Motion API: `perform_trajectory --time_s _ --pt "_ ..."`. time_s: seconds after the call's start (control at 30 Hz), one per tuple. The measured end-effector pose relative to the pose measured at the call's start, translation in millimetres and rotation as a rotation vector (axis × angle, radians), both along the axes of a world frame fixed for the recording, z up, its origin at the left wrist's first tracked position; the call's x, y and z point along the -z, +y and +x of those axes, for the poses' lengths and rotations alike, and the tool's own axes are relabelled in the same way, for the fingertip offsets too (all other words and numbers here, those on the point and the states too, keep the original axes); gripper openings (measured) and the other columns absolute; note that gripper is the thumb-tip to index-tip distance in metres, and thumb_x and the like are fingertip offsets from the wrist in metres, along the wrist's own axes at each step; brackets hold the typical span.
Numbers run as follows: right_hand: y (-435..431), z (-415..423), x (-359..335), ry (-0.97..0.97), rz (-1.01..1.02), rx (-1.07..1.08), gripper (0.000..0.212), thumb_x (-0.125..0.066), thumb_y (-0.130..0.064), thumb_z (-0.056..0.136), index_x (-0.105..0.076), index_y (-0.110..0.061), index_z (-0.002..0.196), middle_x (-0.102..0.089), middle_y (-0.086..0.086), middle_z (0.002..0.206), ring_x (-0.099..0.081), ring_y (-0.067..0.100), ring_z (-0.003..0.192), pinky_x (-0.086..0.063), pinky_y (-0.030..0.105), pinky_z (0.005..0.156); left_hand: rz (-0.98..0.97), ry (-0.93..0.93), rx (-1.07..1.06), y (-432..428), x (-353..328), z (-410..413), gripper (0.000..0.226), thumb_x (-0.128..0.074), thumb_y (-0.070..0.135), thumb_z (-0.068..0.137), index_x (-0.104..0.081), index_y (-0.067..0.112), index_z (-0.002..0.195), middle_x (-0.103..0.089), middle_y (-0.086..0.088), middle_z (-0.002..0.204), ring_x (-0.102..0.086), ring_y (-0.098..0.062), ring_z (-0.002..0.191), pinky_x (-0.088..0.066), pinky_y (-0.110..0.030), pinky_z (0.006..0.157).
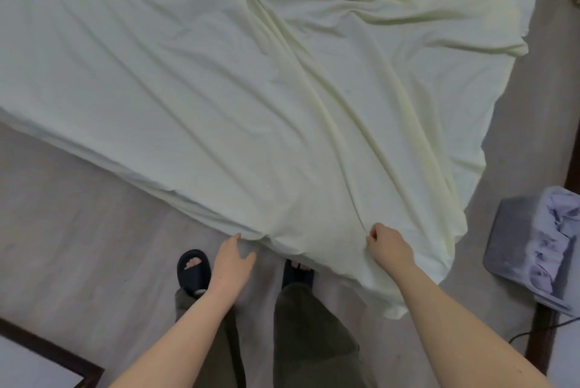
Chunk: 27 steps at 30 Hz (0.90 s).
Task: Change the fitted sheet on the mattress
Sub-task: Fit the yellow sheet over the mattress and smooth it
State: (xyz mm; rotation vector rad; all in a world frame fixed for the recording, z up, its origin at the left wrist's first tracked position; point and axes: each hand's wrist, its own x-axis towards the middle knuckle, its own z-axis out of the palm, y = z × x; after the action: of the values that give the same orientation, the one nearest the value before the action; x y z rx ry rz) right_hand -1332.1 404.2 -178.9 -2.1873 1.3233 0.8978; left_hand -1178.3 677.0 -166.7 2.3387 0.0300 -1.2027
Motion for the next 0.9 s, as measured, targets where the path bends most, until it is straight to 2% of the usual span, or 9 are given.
perform_trajectory --time_s 0.13,0.3,0.37,0.47,0.57,0.63,0.7,0.83,0.9 --pt "3.9 -6.1 -15.6 0.219 -0.127 -0.042 0.025 -0.051 -0.027 0.077 -0.063 -0.023 0.097 -0.065 0.002 0.104 -0.064 0.026 0.096 -0.049 0.034 0.083 -0.018 -0.002 -0.092 18.4 -2.0 19.6 0.056 -0.054 0.022 0.096 -0.033 0.014 0.148 -0.039 -0.003 0.149 -0.043 -0.022 0.131 -0.037 -0.032 0.103" --pt "18.9 3.8 -18.7 0.383 -0.145 0.047 0.031 -0.050 -0.023 0.087 -0.067 -0.020 0.113 -0.065 0.002 0.115 -0.063 0.025 0.105 -0.044 0.034 0.089 -0.033 0.010 -0.167 49.8 -2.8 41.2 0.052 -0.054 0.022 0.096 -0.037 0.017 0.145 -0.045 0.001 0.143 -0.049 -0.019 0.122 -0.037 -0.027 0.093" --pt "31.3 29.1 -17.1 0.291 -0.215 0.036 0.032 -0.042 -0.015 0.092 -0.057 -0.011 0.120 -0.063 0.008 0.116 -0.063 0.028 0.104 -0.044 0.035 0.087 -0.035 0.018 -0.180 61.9 -0.9 50.7 0.050 -0.054 0.022 0.096 -0.038 0.018 0.144 -0.047 0.001 0.141 -0.051 -0.020 0.118 -0.041 -0.032 0.098" --pt "63.4 82.9 -11.3 -0.055 -0.244 -0.248 0.030 -0.037 -0.012 0.095 -0.044 -0.008 0.124 -0.053 0.012 0.123 -0.060 0.031 0.104 -0.049 0.038 0.082 -0.035 0.037 -0.215 78.2 3.8 65.3 0.049 -0.055 0.022 0.096 -0.039 0.020 0.143 -0.050 0.000 0.137 -0.053 -0.022 0.117 -0.043 -0.038 0.102" --pt "110.4 137.3 -3.1 -0.299 -0.055 -0.551 0.055 -0.043 -0.027 0.097 -0.027 -0.020 0.149 -0.026 0.008 0.155 -0.040 0.028 0.132 -0.042 0.039 0.099 -0.062 0.061 -0.244 92.9 12.3 78.1 0.049 -0.055 0.023 0.096 -0.039 0.020 0.142 -0.048 0.002 0.138 -0.054 -0.021 0.116 -0.041 -0.038 0.105" --pt "137.6 167.1 7.0 -0.305 0.021 -0.697 0.065 -0.040 -0.041 0.099 -0.008 -0.029 0.155 -0.001 -0.003 0.164 -0.014 0.023 0.148 -0.026 0.041 0.115 -0.083 0.060 -0.246 102.3 19.4 87.8 0.048 -0.055 0.024 0.096 -0.040 0.020 0.141 -0.046 0.005 0.139 -0.053 -0.016 0.114 -0.039 -0.031 0.099" --pt "156.1 190.6 20.9 -0.290 0.050 -0.766 0.070 -0.036 -0.050 0.099 0.004 -0.033 0.155 0.014 -0.007 0.162 0.005 0.023 0.150 -0.011 0.044 0.120 -0.098 0.046 -0.226 110.9 27.1 101.1 0.047 -0.055 0.024 0.096 -0.041 0.020 0.141 -0.046 0.006 0.139 -0.048 -0.010 0.114 -0.036 -0.025 0.094" --pt "170.0 219.6 51.0 -0.292 0.041 -0.858 0.082 -0.036 -0.059 0.094 0.019 -0.038 0.151 0.027 -0.011 0.158 0.022 0.020 0.147 0.001 0.049 0.119 -0.135 0.004 -0.176 125.3 40.8 139.4 0.050 -0.056 0.021 0.095 -0.041 0.019 0.142 -0.045 0.001 0.142 -0.048 -0.016 0.122 -0.036 -0.026 0.100" --pt "168.1 217.8 59.2 -0.286 -0.002 -0.917 0.089 -0.041 -0.057 0.088 0.020 -0.038 0.150 0.026 -0.011 0.159 0.024 0.021 0.146 -0.001 0.054 0.119 -0.178 -0.101 -0.084 128.2 39.3 157.7 0.054 -0.057 0.021 0.095 -0.038 0.023 0.145 -0.040 0.001 0.145 -0.051 -0.011 0.117 -0.034 -0.020 0.095"
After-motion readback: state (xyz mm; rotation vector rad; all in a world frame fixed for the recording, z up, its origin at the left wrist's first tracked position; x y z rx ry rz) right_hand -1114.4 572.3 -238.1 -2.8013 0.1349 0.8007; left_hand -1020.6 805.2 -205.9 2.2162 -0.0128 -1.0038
